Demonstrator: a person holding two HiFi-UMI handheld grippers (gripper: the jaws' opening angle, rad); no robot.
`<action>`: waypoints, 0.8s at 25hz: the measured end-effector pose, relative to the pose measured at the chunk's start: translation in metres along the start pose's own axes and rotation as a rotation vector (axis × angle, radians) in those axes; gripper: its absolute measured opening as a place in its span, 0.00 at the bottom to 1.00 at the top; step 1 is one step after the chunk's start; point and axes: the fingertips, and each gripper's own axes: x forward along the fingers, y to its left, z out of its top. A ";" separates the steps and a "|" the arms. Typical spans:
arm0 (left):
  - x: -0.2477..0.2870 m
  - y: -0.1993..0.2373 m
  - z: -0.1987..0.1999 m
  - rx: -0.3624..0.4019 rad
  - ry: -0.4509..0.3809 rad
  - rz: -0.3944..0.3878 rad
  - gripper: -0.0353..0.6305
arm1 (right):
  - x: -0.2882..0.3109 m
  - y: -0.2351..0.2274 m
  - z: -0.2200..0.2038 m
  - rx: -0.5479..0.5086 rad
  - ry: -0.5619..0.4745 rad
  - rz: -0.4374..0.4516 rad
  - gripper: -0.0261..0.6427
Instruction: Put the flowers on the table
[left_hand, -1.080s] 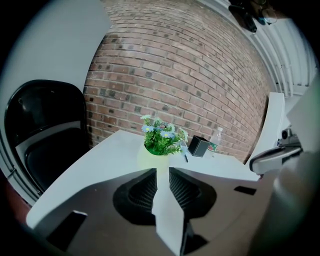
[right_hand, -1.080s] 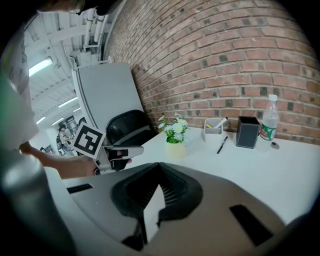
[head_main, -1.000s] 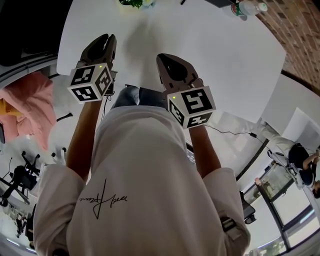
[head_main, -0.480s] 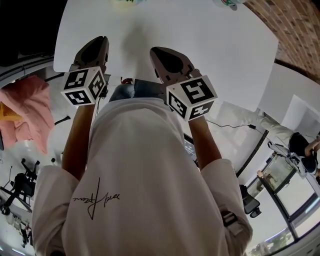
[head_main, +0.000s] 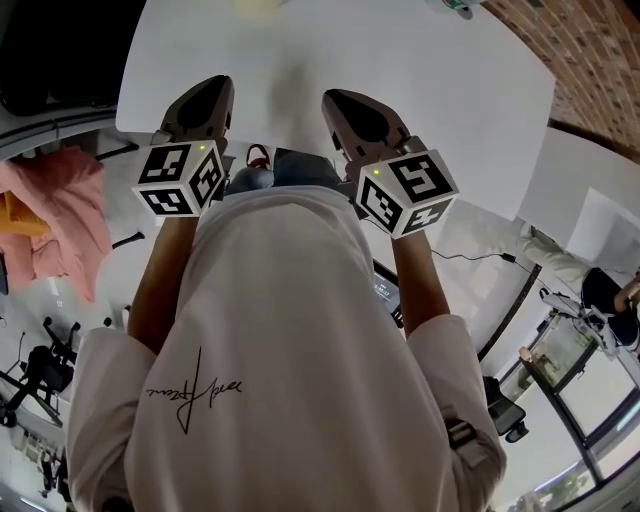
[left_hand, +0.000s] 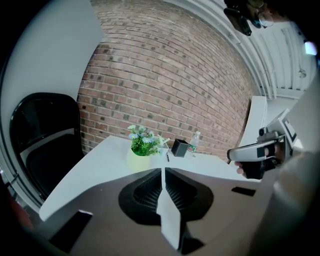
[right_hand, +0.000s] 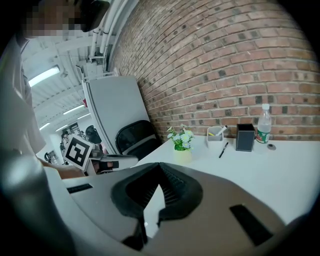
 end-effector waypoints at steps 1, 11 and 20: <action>-0.003 -0.003 0.001 0.006 -0.001 -0.004 0.09 | -0.003 0.001 0.000 0.000 -0.004 -0.001 0.07; -0.047 -0.040 0.020 0.022 -0.069 -0.099 0.06 | -0.033 0.022 0.003 -0.021 -0.068 -0.010 0.07; -0.090 -0.042 0.031 0.009 -0.124 -0.123 0.06 | -0.043 0.047 -0.001 -0.056 -0.087 -0.001 0.07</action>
